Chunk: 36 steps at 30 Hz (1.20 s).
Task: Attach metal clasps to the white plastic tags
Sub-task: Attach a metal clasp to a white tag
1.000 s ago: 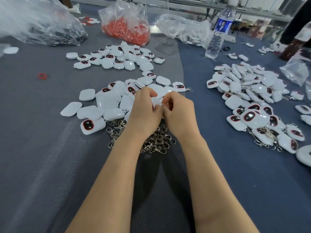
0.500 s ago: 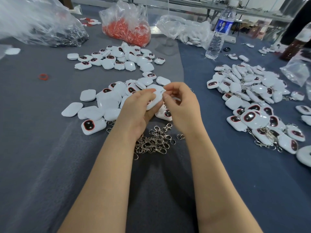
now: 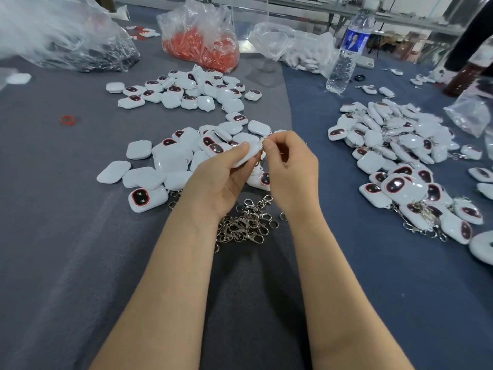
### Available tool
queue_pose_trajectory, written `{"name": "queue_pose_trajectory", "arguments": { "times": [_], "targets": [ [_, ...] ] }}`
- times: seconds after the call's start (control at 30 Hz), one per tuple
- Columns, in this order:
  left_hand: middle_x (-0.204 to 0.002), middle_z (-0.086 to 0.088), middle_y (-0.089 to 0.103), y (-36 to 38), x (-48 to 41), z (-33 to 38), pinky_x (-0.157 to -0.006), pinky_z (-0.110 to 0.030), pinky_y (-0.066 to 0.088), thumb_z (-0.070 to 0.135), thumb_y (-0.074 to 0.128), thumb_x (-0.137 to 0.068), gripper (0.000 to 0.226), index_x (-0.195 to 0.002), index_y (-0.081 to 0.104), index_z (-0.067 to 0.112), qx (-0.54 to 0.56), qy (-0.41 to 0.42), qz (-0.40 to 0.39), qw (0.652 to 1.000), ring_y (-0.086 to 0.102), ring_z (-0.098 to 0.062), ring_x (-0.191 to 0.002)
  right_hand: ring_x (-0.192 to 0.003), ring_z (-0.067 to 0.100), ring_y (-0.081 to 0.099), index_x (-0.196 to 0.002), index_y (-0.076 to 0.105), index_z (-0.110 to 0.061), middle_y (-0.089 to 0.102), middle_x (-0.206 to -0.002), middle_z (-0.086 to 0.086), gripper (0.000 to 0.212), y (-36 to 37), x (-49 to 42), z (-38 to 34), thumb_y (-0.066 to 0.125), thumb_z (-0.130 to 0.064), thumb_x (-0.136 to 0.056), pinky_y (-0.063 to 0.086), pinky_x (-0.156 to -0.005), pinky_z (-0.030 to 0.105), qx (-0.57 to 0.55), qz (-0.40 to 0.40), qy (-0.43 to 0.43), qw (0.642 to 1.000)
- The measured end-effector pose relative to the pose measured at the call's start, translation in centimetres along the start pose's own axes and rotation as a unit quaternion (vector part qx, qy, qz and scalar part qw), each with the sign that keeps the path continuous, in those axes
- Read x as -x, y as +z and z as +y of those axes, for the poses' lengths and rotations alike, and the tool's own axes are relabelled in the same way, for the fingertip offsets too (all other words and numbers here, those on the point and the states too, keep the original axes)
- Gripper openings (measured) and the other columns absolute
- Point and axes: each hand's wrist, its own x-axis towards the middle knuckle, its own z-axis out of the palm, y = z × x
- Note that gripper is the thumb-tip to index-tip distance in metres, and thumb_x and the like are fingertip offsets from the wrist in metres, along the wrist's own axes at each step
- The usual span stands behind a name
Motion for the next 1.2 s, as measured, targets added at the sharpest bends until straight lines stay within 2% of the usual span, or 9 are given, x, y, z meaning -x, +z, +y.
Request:
{"name": "queue_pose_trajectory", "arguments": {
  "times": [0.1, 0.3, 0.37, 0.47, 0.53, 0.73, 0.97, 1.1, 1.2],
  "targets": [
    [-0.093, -0.008, 0.066, 0.0, -0.4, -0.4, -0.062, -0.017, 0.055, 0.002, 0.063, -0.086, 0.014, -0.098, 0.063, 0.010, -0.156, 0.118, 0.062, 0.979, 0.066, -0.013, -0.078, -0.069, 0.014, 0.051, -0.083, 0.056, -0.014, 0.053, -0.070, -0.007, 0.013, 0.1, -0.1, 0.1, 0.051, -0.012, -0.094, 0.051, -0.073, 0.045, 0.053, -0.026, -0.010, 0.998],
    [-0.087, 0.021, 0.059, -0.2, 0.0, -0.7, -0.079, -0.018, 0.049, 0.011, 0.065, -0.082, 0.027, -0.103, 0.061, 0.029, -0.506, 0.373, 0.066, 0.775, 0.058, -0.005, -0.083, -0.073, 0.027, 0.053, -0.076, 0.050, -0.014, 0.052, -0.070, -0.001, 0.018, 0.3, -0.1, 0.6, 0.048, -0.012, -0.094, 0.048, -0.072, 0.049, 0.105, -0.046, -0.013, 0.993],
    [-0.091, 0.014, 0.061, -0.1, -0.2, -0.7, -0.080, -0.022, 0.051, 0.009, 0.064, -0.084, 0.023, -0.102, 0.061, 0.024, -0.445, 0.345, 0.075, 0.823, 0.062, -0.007, -0.085, -0.075, 0.021, 0.054, -0.079, 0.054, -0.016, 0.056, -0.075, -0.002, 0.015, 0.4, 0.0, 0.3, 0.051, -0.012, -0.093, 0.051, -0.074, 0.047, 0.053, -0.029, -0.005, 0.998],
    [-0.088, -0.003, 0.066, 0.2, 0.0, -0.1, -0.066, -0.018, 0.055, 0.004, 0.060, -0.089, 0.008, -0.095, 0.063, 0.009, -0.161, 0.162, 0.059, 0.972, 0.067, -0.010, -0.075, -0.086, 0.008, 0.056, -0.088, 0.058, -0.025, 0.061, -0.091, -0.008, 0.013, 0.5, 0.1, 0.0, 0.056, -0.013, -0.092, 0.051, -0.079, 0.034, -0.010, -0.037, 0.002, 0.999],
    [-0.081, -0.006, 0.068, 0.1, 0.1, 0.2, -0.058, -0.012, 0.053, 0.003, 0.057, -0.091, 0.008, -0.090, 0.064, 0.001, -0.039, 0.058, 0.029, 0.997, 0.068, -0.010, -0.069, -0.089, 0.005, 0.057, -0.087, 0.057, -0.031, 0.061, -0.093, -0.011, 0.019, 0.4, 0.1, -0.1, 0.058, -0.013, -0.091, 0.049, -0.077, 0.029, -0.037, -0.054, 0.005, 0.998],
    [-0.080, -0.004, 0.065, -0.1, 0.3, 0.7, -0.040, -0.010, 0.045, 0.012, 0.058, -0.091, 0.019, -0.108, 0.061, 0.003, 0.051, -0.078, -0.013, 0.996, 0.064, -0.005, -0.053, -0.071, -0.004, 0.055, -0.079, 0.058, -0.031, 0.061, -0.073, -0.019, 0.025, 0.2, 0.1, -0.4, 0.059, -0.008, -0.091, 0.048, -0.067, 0.022, -0.090, -0.045, -0.008, 0.995],
    [-0.073, -0.003, 0.064, -0.6, 0.1, 1.0, -0.042, -0.008, 0.047, 0.017, 0.059, -0.090, 0.014, -0.094, 0.064, 0.004, 0.058, -0.142, -0.036, 0.987, 0.059, -0.004, -0.047, -0.059, -0.002, 0.050, -0.079, 0.056, -0.020, 0.060, -0.065, -0.014, 0.019, -0.1, 0.2, -1.0, 0.057, -0.006, -0.092, 0.041, -0.056, 0.012, -0.125, -0.071, -0.009, 0.990],
    [-0.080, -0.006, 0.063, -0.5, -0.2, 0.5, -0.043, -0.013, 0.048, 0.011, 0.060, -0.090, 0.011, -0.100, 0.061, 0.005, 0.016, -0.037, 0.021, 0.999, 0.058, -0.005, -0.048, -0.061, 0.003, 0.047, -0.077, 0.055, -0.025, 0.055, -0.060, -0.019, 0.021, -0.4, 0.1, -0.6, 0.056, -0.010, -0.092, 0.049, -0.064, 0.030, -0.061, -0.093, 0.000, 0.994],
    [-0.087, -0.001, 0.062, -0.5, -0.5, 0.1, -0.061, -0.020, 0.056, 0.009, 0.058, -0.090, 0.015, -0.102, 0.062, 0.017, -0.185, 0.137, 0.063, 0.971, 0.062, -0.010, -0.063, -0.063, 0.011, 0.047, -0.075, 0.054, -0.026, 0.050, -0.065, -0.011, 0.021, -0.4, -0.1, -0.2, 0.057, -0.014, -0.092, 0.047, -0.064, 0.027, -0.004, -0.096, -0.005, 0.995]
  ]
}}
